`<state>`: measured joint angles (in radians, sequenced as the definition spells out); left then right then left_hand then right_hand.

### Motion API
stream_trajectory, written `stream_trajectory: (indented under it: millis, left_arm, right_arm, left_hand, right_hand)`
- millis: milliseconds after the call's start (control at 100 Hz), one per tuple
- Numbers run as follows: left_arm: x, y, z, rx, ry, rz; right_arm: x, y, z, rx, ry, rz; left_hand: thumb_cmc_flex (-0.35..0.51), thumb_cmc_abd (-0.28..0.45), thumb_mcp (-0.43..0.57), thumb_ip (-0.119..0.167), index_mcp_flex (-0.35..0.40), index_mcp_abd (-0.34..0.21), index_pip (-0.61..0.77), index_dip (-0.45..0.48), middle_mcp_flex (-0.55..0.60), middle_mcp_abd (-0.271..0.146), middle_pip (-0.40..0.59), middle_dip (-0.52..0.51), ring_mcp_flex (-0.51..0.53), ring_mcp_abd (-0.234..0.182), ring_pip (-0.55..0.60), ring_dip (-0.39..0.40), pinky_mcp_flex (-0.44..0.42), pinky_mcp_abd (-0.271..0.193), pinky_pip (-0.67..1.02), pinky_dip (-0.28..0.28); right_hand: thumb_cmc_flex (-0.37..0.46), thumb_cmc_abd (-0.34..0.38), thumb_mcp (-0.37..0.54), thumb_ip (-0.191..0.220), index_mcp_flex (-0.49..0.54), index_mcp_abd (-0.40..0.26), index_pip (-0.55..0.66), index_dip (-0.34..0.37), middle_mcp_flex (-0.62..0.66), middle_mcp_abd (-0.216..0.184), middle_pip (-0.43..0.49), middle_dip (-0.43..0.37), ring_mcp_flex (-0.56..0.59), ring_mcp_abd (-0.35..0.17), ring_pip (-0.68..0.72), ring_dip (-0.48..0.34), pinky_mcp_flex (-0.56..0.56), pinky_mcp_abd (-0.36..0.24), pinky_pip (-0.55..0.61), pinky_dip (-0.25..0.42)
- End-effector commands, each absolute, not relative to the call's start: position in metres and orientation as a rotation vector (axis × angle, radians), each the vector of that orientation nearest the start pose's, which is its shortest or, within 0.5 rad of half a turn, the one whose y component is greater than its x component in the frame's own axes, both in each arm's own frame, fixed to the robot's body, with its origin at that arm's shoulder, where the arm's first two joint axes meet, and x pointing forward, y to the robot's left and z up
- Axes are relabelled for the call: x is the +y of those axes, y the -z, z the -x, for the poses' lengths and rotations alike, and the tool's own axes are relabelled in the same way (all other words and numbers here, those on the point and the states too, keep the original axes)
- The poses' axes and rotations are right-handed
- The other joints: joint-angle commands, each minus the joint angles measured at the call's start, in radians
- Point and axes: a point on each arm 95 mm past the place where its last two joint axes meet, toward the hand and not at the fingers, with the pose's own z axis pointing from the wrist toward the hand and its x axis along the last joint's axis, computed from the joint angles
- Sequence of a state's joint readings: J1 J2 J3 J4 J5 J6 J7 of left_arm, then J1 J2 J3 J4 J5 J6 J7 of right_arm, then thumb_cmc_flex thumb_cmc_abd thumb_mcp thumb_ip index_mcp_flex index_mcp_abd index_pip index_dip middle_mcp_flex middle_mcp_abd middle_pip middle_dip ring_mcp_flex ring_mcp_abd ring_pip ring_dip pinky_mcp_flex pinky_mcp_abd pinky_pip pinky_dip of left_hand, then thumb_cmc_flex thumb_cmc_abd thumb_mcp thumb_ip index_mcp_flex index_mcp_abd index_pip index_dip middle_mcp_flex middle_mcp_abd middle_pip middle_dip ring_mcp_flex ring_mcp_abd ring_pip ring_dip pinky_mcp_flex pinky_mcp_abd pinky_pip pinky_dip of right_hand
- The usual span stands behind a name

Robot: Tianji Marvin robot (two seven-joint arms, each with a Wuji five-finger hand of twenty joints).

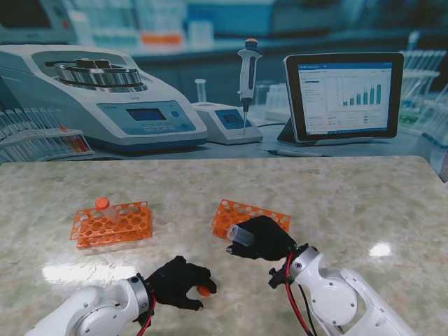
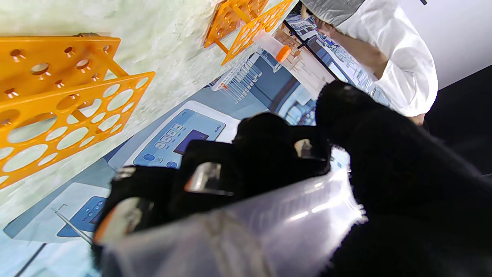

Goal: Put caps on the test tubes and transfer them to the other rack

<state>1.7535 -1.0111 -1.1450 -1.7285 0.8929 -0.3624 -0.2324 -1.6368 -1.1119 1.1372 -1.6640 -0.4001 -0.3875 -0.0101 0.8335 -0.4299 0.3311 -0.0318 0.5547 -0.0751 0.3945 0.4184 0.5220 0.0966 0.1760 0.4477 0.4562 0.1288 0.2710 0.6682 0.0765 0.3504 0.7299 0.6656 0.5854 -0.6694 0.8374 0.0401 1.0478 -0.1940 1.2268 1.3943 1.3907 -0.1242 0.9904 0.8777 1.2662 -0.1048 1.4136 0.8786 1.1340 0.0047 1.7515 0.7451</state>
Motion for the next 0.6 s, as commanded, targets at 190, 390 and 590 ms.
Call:
stream_trajectory:
  millis: [190,390,590]
  left_arm:
    - [-0.05,0.385,-0.298,2.171,1.617,1.149]
    - [-0.05,0.393,-0.303,2.168,1.603,1.128]
    - [-0.049,0.399,-0.309,2.147,1.592,1.125]
  right_arm:
    - [0.066,0.318,-0.35,-1.435,2.387,1.577]
    - [0.064,0.318,-0.35,-1.433,2.395,1.583]
    - [0.064,0.318,-0.35,-1.43,2.399,1.588]
  left_hand:
    - [-0.001,-0.059,0.1,-0.035,0.015,-0.062,0.104,0.08,0.006,-0.046,0.059,0.095,0.008,-0.031,0.133,0.145,-0.007,-0.036,0.055,0.077]
    - [0.037,-0.066,0.125,-0.033,0.015,-0.074,0.179,0.14,0.019,-0.067,0.13,0.206,-0.021,-0.065,0.286,0.305,-0.006,-0.066,0.135,0.122]
    - [0.135,-0.055,0.115,-0.027,0.027,-0.04,0.189,0.158,0.044,-0.086,0.192,0.282,-0.009,-0.092,0.408,0.381,0.024,-0.088,0.242,0.174]
  right_hand:
    - [0.058,0.006,-0.011,0.004,0.063,-0.04,0.08,0.058,0.05,0.02,0.003,0.021,0.061,-0.182,0.2,0.056,0.061,-0.055,0.218,0.014]
    - [0.058,0.007,-0.013,0.0,0.063,-0.041,0.078,0.059,0.05,0.019,-0.001,0.022,0.061,-0.182,0.194,0.053,0.061,-0.055,0.217,0.013]
    - [0.059,0.008,-0.015,-0.002,0.062,-0.041,0.077,0.06,0.05,0.019,-0.004,0.024,0.061,-0.181,0.189,0.049,0.061,-0.054,0.217,0.012]
